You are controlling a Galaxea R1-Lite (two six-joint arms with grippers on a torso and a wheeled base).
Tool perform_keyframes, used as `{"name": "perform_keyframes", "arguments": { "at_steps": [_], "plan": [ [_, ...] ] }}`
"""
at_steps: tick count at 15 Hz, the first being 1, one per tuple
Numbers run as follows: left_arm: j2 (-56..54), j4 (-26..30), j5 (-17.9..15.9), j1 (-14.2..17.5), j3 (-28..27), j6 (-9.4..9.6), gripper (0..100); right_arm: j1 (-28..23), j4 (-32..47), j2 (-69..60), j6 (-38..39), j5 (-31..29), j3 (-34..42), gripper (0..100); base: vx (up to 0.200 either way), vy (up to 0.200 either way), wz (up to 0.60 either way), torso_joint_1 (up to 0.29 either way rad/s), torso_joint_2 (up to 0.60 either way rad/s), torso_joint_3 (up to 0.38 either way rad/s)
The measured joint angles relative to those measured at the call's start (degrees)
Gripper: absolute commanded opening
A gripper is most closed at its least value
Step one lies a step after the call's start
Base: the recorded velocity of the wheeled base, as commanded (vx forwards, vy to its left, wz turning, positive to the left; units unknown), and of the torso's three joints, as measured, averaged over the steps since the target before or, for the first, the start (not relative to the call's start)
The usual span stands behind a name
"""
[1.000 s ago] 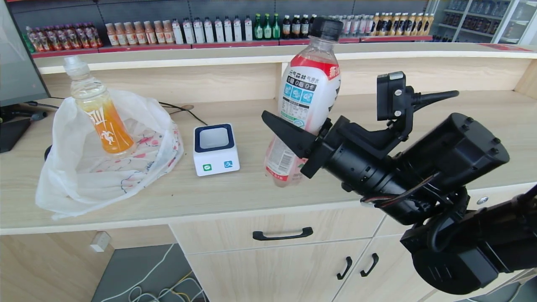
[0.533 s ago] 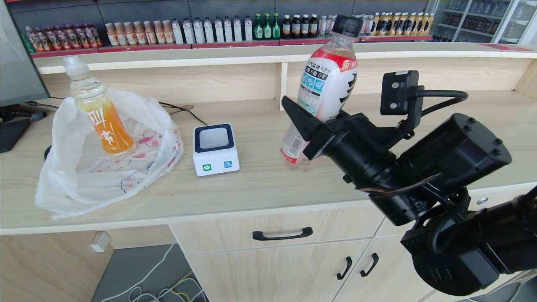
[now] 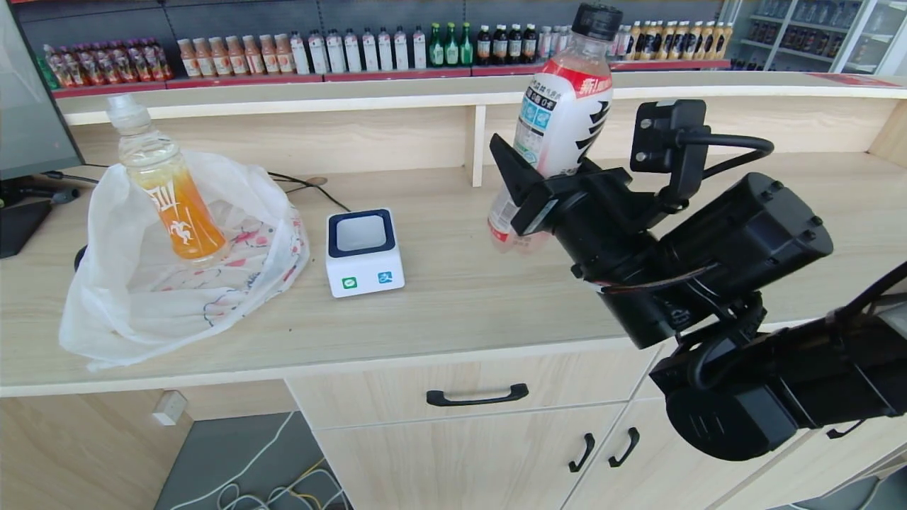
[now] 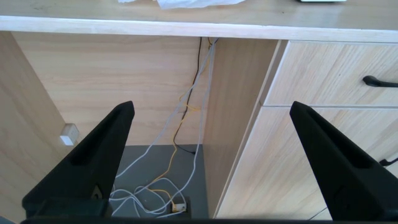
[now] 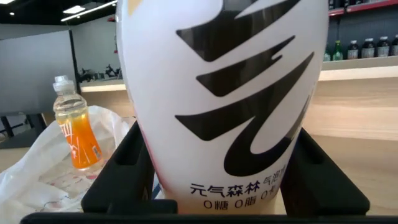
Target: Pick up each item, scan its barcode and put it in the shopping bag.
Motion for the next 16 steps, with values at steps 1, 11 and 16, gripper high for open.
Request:
{"name": "perform_keyframes", "arguments": {
  "at_steps": [1, 11, 16],
  "plan": [
    [0.00, 0.02, 0.00, 0.00, 0.00, 0.00, 100, -1.08, -0.09, 0.52, -1.04, -0.93, -1.33, 0, 0.000, 0.000, 0.00, 0.000, 0.00, 0.000],
    [0.00, -0.02, -0.02, 0.06, 0.00, 0.00, 100, -4.39, -2.26, 3.11, -3.23, -3.34, -5.02, 0, 0.000, 0.080, 0.00, 0.001, 0.00, 0.001],
    [0.00, 0.02, 0.02, 0.00, 0.00, -0.05, 100, -4.45, -1.93, 2.71, -3.30, -3.18, -4.96, 0, 0.000, 0.200, 0.00, 0.004, 0.01, 0.001]
  ]
}}
